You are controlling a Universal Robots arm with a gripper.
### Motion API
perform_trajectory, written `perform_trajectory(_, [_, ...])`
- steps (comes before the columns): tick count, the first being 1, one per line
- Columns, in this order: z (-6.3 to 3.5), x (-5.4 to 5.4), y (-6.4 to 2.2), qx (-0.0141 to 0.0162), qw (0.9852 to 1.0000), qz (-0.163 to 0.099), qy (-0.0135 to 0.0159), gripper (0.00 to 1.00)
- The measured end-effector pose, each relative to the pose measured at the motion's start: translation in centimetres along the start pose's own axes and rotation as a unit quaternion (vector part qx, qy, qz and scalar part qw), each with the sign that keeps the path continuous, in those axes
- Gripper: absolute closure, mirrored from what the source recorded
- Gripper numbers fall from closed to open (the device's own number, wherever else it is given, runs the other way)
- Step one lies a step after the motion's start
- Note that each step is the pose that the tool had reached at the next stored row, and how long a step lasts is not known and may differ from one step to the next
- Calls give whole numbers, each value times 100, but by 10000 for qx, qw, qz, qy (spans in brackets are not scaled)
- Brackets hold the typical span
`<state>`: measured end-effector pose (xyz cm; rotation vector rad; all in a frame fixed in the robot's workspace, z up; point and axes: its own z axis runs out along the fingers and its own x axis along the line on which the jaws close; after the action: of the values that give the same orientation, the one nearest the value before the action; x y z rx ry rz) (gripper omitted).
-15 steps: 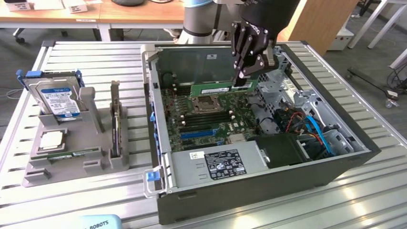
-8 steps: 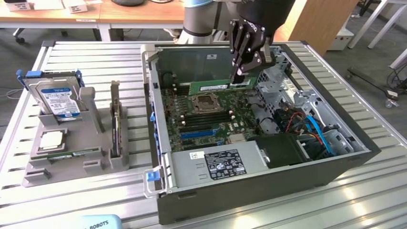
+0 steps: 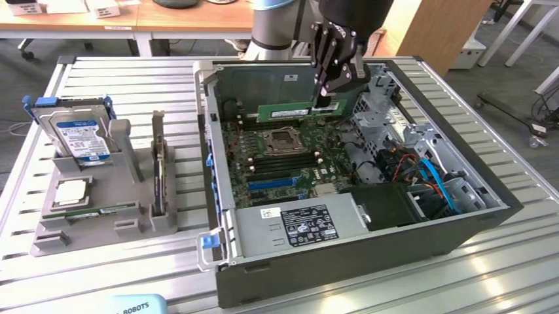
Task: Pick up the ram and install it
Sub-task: 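Pick up the ram and move it above insertion slot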
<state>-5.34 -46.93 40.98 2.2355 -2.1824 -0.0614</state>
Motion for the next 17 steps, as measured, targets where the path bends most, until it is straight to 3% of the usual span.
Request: perform_trajectory(17, [73,-360,-12,1,10000,-1,-41,88])
